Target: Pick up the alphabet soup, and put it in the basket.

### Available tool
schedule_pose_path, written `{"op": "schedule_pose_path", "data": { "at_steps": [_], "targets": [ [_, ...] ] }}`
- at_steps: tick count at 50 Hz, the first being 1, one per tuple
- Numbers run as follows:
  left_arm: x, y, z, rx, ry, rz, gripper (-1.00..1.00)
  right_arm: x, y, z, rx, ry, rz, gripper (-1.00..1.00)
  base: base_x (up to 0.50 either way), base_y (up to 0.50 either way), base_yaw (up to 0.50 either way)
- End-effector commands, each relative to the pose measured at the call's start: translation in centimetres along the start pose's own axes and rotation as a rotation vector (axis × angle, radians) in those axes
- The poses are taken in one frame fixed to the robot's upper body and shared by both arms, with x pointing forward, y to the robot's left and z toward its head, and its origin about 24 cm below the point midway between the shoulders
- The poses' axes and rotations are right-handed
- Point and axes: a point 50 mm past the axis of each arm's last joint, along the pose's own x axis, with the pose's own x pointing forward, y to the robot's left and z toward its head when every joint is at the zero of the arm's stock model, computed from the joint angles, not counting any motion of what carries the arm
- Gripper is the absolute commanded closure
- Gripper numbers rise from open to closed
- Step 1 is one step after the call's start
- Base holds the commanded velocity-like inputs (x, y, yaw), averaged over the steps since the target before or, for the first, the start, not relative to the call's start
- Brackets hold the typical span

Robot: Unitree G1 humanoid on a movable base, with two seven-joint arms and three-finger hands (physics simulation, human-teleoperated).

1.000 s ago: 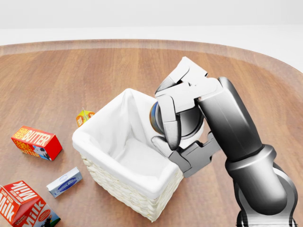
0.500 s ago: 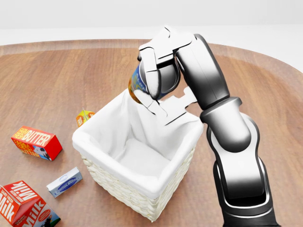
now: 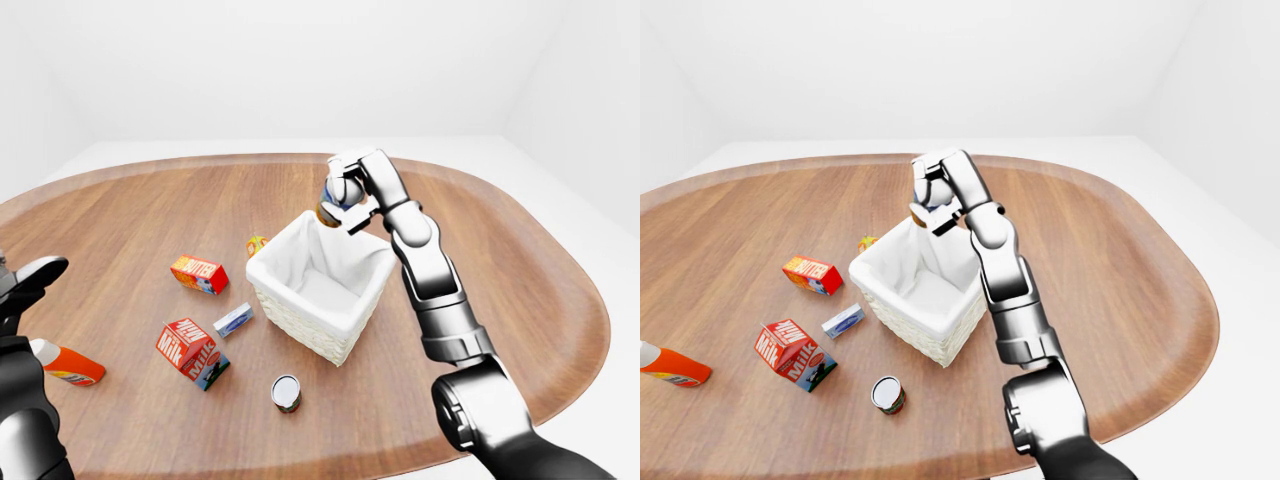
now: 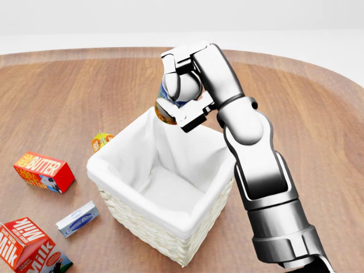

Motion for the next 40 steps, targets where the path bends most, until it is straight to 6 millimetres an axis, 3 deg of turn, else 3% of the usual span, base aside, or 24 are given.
{"op": "schedule_pose_path", "data": {
  "at_steps": [1, 10, 15, 28, 40],
  "targets": [
    [0.2, 0.1, -0.1, -0.011, 0.006, 0.006, -1.00, 2.0, 0.6, -1.7, 0.016, 0.117, -0.016, 1.00, 0.00, 0.00, 0.00],
    [0.6, 0.6, -0.9, 0.002, 0.038, 0.049, -1.00, 1.9, 1.3, -6.4, 0.073, 0.354, -0.039, 1.00, 0.00, 0.00, 0.00],
    [0.7, 0.6, -0.8, 0.002, 0.033, 0.061, -1.00, 1.7, 1.9, -7.9, 0.091, 0.442, -0.033, 1.00, 0.00, 0.00, 0.00],
    [0.6, 0.6, -0.4, 0.001, 0.022, 0.061, -1.00, 1.2, 3.1, -9.2, 0.087, 0.518, -0.008, 1.00, 0.00, 0.00, 0.00],
    [0.6, 0.6, -0.4, 0.002, 0.021, 0.060, -1.00, 1.4, 4.1, -8.9, 0.082, 0.511, 0.024, 1.00, 0.00, 0.00, 0.00]
  ]
}}
